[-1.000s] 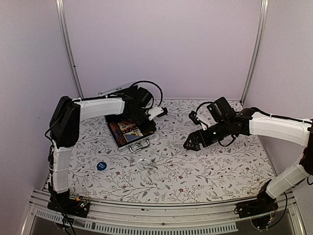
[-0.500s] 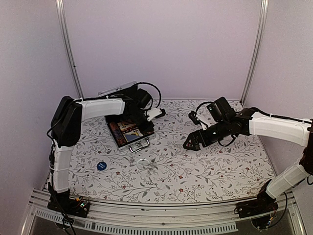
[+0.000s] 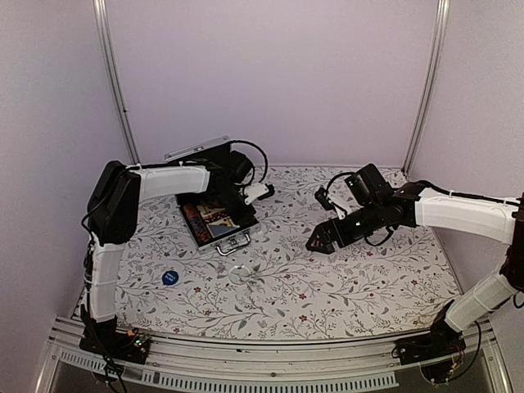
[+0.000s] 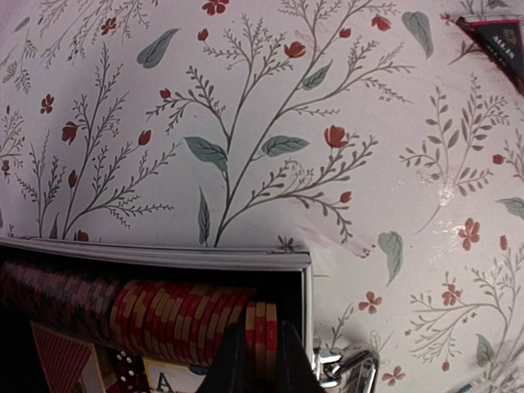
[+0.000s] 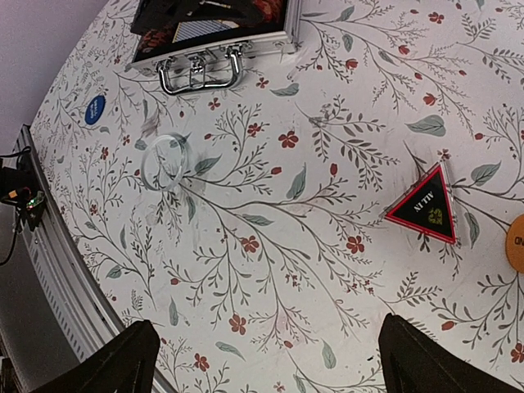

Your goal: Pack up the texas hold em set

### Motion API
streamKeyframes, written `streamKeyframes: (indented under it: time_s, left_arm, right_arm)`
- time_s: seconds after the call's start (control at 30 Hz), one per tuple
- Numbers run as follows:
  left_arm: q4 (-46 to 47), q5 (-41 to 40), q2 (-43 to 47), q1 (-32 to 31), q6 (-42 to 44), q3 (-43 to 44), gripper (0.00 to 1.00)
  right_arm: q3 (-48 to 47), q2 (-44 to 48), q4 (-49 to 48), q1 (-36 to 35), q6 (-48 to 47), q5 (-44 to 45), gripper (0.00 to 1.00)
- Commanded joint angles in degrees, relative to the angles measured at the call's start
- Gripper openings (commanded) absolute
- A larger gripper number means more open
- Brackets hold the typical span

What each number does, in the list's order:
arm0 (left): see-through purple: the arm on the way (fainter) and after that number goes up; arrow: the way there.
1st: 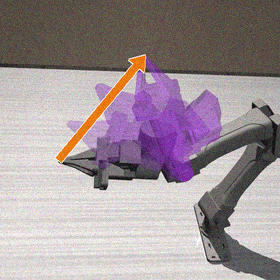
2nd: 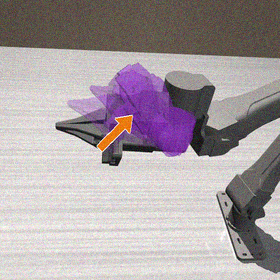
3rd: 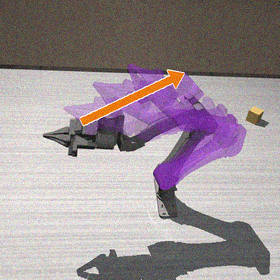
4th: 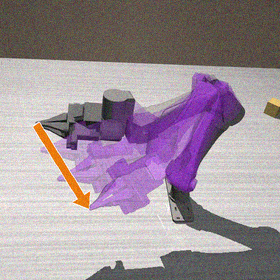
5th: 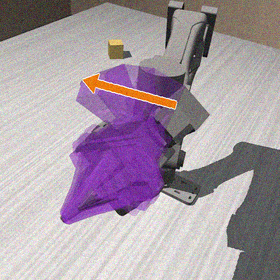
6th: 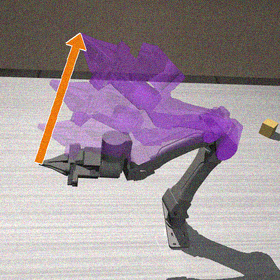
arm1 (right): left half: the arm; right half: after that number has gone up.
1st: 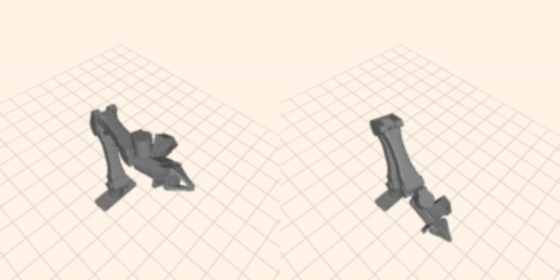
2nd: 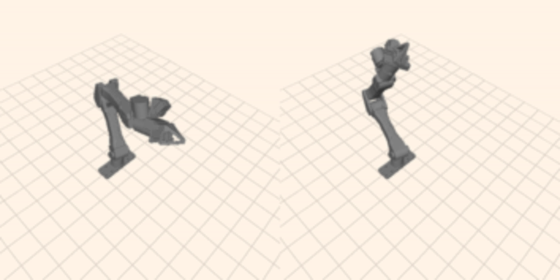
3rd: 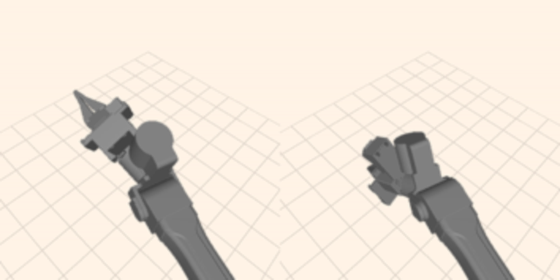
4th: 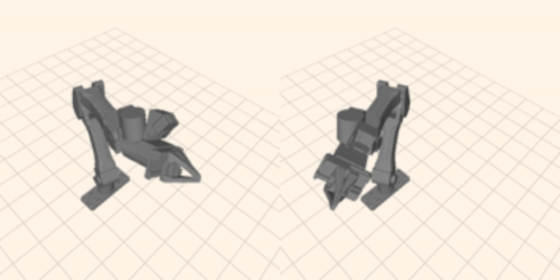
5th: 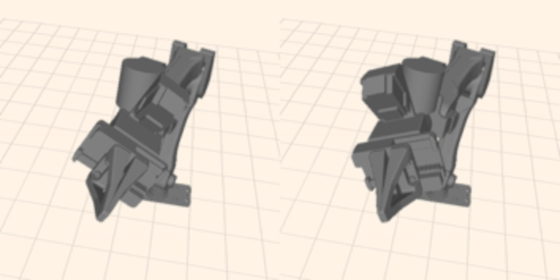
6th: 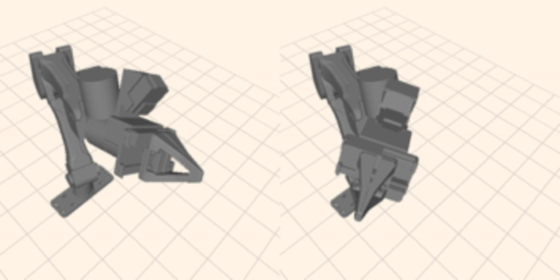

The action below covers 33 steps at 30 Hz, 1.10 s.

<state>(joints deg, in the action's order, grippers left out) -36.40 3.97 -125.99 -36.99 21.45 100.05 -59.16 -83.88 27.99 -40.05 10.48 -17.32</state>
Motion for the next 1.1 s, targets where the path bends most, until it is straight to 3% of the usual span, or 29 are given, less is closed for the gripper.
streamKeyframes:
  time_s: [0.0,0.47,0.73,1.07]
  left_arm:
    - [-0.69,-1.30,-0.57,0.96,0.65,1.46,0.00]
    - [-0.75,-3.80,-0.74,0.96,0.93,0.69,0.01]
    - [-0.75,-2.23,-0.22,0.87,0.74,0.41,0.18]
    - [-0.76,-1.26,0.69,0.78,0.34,0.50,0.28]
  right_arm:
    - [0.95,-0.76,-1.22,0.30,-0.02,-0.78,0.97]
    - [1.48,-1.02,-1.87,0.30,0.30,-1.62,0.98]
    - [1.59,-1.33,-1.96,0.35,0.25,-1.99,0.98]
    - [1.83,-1.63,-2.15,0.32,0.24,-2.37,0.99]
